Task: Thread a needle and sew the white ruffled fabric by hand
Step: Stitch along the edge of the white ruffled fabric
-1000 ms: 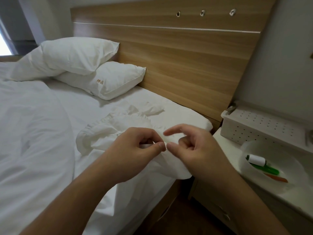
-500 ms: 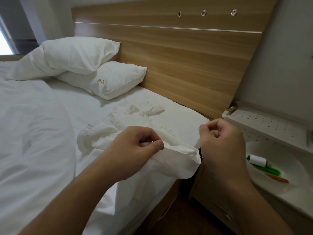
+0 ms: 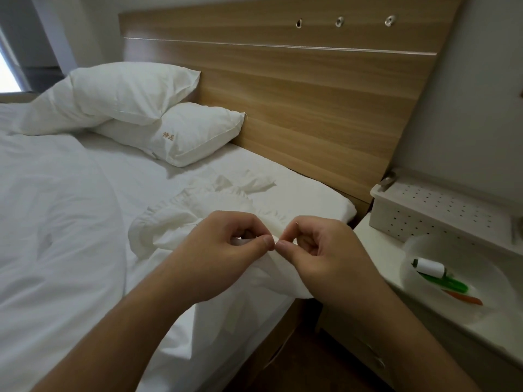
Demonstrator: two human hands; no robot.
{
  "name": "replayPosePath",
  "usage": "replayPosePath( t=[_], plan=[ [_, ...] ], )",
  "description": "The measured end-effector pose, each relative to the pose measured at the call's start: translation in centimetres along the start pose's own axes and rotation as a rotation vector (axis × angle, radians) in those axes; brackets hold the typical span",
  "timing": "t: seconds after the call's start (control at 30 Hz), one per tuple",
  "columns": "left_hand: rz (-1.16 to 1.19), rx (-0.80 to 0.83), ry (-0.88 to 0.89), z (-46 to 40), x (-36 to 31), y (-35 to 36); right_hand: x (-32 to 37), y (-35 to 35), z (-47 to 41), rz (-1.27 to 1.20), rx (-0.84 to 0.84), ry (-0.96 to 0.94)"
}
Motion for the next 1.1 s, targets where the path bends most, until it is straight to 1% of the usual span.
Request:
replayPosePath(
  t=[0.07,0.2,0.3,0.37,0.4,0.43,0.53,0.57,0.6,0.7,0.73,0.77,0.83,0.97,1.1],
  plan=[
    [0.024,-0.006,0.0,0.0,0.1,-0.2,0.0,-0.6,0.1,-0.064,-0.017,0.033],
    [0.109,-0.014,-0.031,0.2,0.2,-0.3,-0.5,-1.5,-0.1,-0.274,-0.015,0.124],
    [0.134,-0.063,-0.037,0.2,0.1,-0.6,0.1,-1.0,0.3,-0.37,0.102,0.14],
    [0.137,-0.088,-0.039,0.2,0.2,-0.7,1.0,-0.3,0.9,-0.34,0.224,0.1],
    [0.136,-0.093,-0.038,0.2,0.2,-0.7,1.5,-0.1,1.2,-0.309,0.255,0.074],
    [0.143,-0.096,-0.037,0.2,0.3,-0.7,1.6,-0.1,1.2,-0.29,0.238,0.059],
    [0.183,-0.101,-0.044,0.2,0.3,-0.7,0.1,-1.2,0.3,-0.316,0.001,0.14],
    [0.186,-0.092,-0.045,0.2,0.3,-0.6,-0.4,-1.3,0.1,-0.335,-0.045,0.178],
    [0.186,-0.079,-0.042,0.2,0.2,-0.5,-0.7,-1.1,0.0,-0.343,-0.037,0.205],
    [0.191,-0.029,-0.016,0.1,-0.2,-0.1,-0.4,0.5,0.0,-0.334,0.156,0.212],
    [0.196,-0.014,-0.009,0.0,-0.3,0.0,-0.4,1.0,0.1,-0.307,0.198,0.208],
    [0.198,-0.009,-0.009,0.0,-0.3,0.1,-0.5,1.3,0.1,-0.268,0.203,0.209],
    [0.184,-0.024,-0.019,0.0,-0.2,0.0,-0.9,1.2,-0.1,-0.197,0.15,0.23],
    [0.096,0.0,-0.064,0.1,0.6,-0.3,-1.9,0.4,-0.5,-0.246,0.056,0.267],
    [0.078,0.014,-0.108,0.2,0.7,-0.3,-2.0,0.3,-0.6,-0.266,0.039,0.268]
  ],
)
Point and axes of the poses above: each hand's wrist, its own z-axis away from the middle knuckle, its own y-axis out of the palm, x = y × z, the point moved 7 cm from there along -z, towards the middle knuckle, and after that the axes turned 12 degrees about y, right-handed, at the moved point
